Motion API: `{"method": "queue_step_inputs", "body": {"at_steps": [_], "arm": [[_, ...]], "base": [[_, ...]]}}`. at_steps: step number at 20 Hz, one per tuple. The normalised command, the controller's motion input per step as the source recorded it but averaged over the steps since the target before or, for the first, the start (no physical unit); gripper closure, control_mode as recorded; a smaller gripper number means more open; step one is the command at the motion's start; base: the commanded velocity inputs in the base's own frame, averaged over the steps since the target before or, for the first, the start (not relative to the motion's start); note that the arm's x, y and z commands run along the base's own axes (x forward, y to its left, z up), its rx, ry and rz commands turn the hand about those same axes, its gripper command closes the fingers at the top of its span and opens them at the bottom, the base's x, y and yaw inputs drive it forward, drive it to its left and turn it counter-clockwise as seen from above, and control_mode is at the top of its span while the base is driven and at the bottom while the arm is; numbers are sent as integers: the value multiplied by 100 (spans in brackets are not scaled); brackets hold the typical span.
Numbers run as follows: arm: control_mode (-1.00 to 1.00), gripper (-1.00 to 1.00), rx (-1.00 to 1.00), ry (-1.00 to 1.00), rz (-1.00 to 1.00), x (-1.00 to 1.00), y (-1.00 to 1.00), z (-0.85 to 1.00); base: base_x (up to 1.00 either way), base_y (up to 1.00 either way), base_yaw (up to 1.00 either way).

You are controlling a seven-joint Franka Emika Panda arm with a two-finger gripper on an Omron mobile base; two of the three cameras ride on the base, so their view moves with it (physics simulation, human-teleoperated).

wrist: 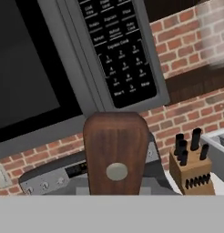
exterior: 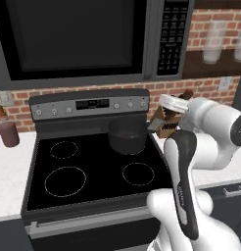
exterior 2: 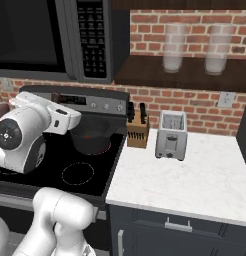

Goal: Put the bell pepper and sweet potato in the pot. Retrieve the spatula and lightly stir the vegetables in the pot.

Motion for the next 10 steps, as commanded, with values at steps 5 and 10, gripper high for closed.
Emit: {"method": "queue_step_inputs", "body": {"at_steps": [5,10], "arm": [[-100,100,0,-8,-11,12,39,-27],[-100,100,0,-1,-8,17,8,-46]], "base": [[0,0,0],[0,0,0]]}}
